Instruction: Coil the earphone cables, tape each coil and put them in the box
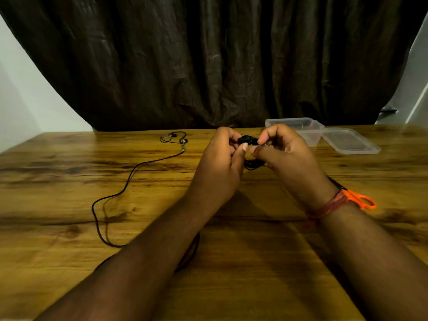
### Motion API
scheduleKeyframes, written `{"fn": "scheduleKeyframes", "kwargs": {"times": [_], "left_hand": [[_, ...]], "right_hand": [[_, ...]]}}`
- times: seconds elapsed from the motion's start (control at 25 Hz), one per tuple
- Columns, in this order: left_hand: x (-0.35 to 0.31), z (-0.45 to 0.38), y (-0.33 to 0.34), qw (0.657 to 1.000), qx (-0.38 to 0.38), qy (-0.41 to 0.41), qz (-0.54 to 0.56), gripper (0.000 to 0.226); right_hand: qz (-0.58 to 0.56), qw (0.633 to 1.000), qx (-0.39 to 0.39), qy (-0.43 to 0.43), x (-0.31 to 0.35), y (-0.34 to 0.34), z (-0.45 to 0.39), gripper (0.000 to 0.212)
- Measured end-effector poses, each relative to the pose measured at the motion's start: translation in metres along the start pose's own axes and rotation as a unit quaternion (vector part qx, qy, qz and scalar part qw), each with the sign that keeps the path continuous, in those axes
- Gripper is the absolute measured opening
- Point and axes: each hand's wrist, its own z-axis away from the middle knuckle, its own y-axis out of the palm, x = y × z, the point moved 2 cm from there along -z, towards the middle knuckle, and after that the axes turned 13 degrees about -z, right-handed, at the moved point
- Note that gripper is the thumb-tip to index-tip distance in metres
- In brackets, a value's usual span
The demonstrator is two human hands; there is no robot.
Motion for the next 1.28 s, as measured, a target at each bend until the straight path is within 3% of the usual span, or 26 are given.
{"fn": "scheduleKeyframes", "kwargs": {"times": [0.16, 0.36, 0.56, 0.8, 1.04, 1.28], "left_hand": [[-0.003, 0.0, 0.001, 1.0, -0.004, 0.024, -0.01, 0.011], [-0.005, 0.0, 0.001, 0.999, 0.003, 0.037, 0.019, 0.011], [-0.004, 0.003, 0.002, 0.998, 0.025, 0.023, 0.059, 0.01], [-0.003, 0.004, 0.005, 0.988, 0.064, -0.005, 0.137, 0.01], [0.0, 0.0, 0.003, 0.989, 0.024, -0.032, 0.141, 0.013], [-0.001, 0.001, 0.005, 0.984, 0.045, -0.032, 0.17, 0.009]], "right_hand": [[0.147, 0.987, -0.03, -0.055, -0.001, -0.002, 0.0, 0.022], [0.146, 0.986, -0.056, -0.06, -0.005, -0.005, -0.002, 0.028], [0.023, 0.998, -0.059, 0.022, -0.01, -0.008, -0.007, 0.03], [0.15, 0.989, -0.013, 0.011, -0.008, -0.007, -0.006, 0.021], [-0.082, 0.991, 0.033, 0.098, -0.004, -0.008, -0.005, 0.031], [-0.007, 0.998, 0.014, 0.057, -0.006, -0.007, -0.007, 0.021]]}}
